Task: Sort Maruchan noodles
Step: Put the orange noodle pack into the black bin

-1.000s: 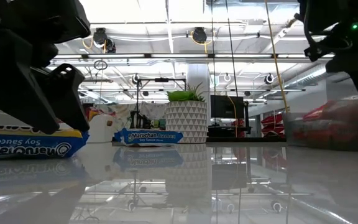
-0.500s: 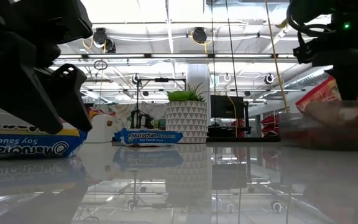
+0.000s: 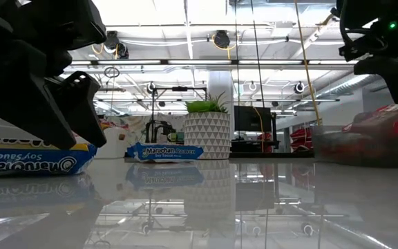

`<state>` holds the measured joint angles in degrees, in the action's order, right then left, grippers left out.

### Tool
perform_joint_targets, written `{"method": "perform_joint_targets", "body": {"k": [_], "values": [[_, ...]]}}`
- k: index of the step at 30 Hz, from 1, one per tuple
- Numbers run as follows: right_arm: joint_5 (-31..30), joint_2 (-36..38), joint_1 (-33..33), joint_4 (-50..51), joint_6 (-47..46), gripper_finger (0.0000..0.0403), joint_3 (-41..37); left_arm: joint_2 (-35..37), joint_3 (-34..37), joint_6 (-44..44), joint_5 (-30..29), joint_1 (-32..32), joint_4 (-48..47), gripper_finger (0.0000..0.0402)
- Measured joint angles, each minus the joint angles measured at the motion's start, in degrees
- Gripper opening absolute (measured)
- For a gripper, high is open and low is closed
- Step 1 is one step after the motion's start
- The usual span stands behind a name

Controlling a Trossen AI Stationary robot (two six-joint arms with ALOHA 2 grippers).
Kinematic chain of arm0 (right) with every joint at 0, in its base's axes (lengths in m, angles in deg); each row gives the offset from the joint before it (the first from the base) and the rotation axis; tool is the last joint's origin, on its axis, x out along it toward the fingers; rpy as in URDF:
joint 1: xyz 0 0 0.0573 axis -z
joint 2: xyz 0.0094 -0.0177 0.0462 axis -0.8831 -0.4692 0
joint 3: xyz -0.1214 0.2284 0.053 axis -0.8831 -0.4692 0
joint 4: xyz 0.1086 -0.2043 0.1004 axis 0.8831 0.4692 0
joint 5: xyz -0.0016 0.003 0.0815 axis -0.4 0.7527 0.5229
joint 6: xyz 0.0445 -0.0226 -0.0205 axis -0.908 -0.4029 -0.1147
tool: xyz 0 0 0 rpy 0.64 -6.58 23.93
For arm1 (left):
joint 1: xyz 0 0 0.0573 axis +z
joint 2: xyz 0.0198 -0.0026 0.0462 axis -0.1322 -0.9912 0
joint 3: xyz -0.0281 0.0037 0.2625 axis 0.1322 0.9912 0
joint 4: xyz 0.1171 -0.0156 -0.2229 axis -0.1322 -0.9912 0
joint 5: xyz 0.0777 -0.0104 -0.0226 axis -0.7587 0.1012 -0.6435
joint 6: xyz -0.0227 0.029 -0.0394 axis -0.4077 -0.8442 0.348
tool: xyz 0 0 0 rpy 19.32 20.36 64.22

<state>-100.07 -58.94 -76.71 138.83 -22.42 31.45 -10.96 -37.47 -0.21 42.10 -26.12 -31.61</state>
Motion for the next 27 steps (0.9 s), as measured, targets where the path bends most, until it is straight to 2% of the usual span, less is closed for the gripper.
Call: {"method": "perform_joint_targets", "body": {"k": [10, 18, 27], "values": [[-0.58, -0.17, 1.19, -0.07, 0.15, 0.0000, -1.00, 0.00, 0.00, 1.45, -0.02, -0.08, 2.82, 0.0326], [-7.78, -0.15, 4.01, -0.04, 1.67, 0.0000, -1.38, 0.00, 0.00, 1.57, -0.02, -0.15, 3.40, 0.0326], [-9.42, -0.15, 6.22, -0.07, 4.11, 0.0000, -3.67, 0.00, 0.00, 1.77, -0.02, -0.69, 3.42, 0.0326]]}}
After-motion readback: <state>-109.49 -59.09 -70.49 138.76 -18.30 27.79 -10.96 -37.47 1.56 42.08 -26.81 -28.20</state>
